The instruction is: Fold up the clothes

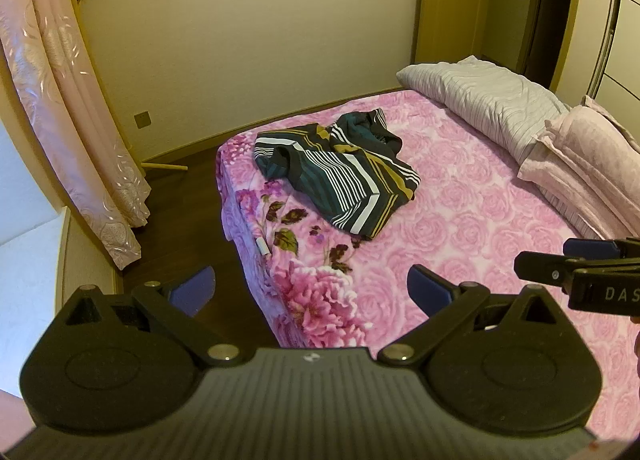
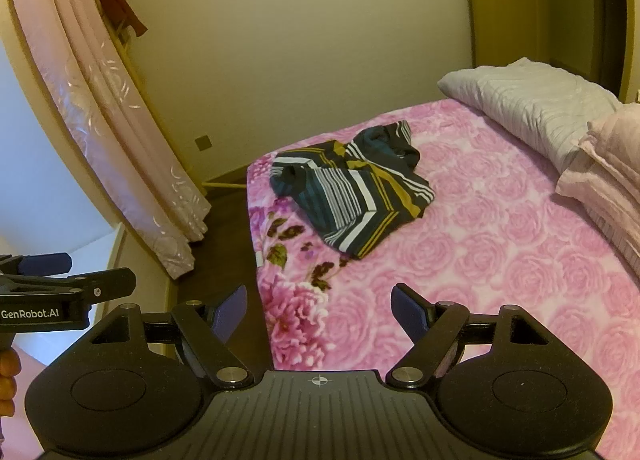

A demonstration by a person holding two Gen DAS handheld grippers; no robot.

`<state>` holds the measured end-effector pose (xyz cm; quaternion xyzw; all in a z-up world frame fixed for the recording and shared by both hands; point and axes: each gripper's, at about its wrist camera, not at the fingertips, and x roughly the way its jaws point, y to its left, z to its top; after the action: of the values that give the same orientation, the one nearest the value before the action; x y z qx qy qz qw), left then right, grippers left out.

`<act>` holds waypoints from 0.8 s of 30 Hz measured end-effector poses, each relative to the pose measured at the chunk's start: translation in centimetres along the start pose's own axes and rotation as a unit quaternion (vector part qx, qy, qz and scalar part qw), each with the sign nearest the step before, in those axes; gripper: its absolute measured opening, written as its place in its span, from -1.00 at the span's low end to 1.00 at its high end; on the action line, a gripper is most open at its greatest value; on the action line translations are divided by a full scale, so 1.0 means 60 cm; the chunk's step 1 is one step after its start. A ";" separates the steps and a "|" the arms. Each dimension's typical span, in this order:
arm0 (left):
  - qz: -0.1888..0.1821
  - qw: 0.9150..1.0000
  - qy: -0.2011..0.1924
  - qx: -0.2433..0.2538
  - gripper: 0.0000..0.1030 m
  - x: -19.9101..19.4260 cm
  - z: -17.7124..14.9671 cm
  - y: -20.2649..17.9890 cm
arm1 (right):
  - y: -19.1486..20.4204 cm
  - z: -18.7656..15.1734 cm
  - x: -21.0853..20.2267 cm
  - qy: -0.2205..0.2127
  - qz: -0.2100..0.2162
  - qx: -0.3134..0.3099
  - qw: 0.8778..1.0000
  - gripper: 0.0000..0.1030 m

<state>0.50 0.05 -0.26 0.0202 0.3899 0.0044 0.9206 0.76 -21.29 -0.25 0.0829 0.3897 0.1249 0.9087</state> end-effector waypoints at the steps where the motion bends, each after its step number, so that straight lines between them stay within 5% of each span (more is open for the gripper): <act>1: 0.001 1.000 0.000 0.001 0.96 0.000 0.000 -0.001 | -0.002 0.001 -0.001 0.000 0.000 0.001 1.000 0.48; 24: 0.007 1.000 0.020 0.018 0.96 0.031 0.012 -0.021 | -0.036 0.005 0.014 0.006 0.003 0.029 1.000 0.48</act>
<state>2.30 -1.17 -1.13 0.0398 0.4079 0.0039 0.9122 1.89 -23.11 -1.18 0.1099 0.3982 0.1163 0.9032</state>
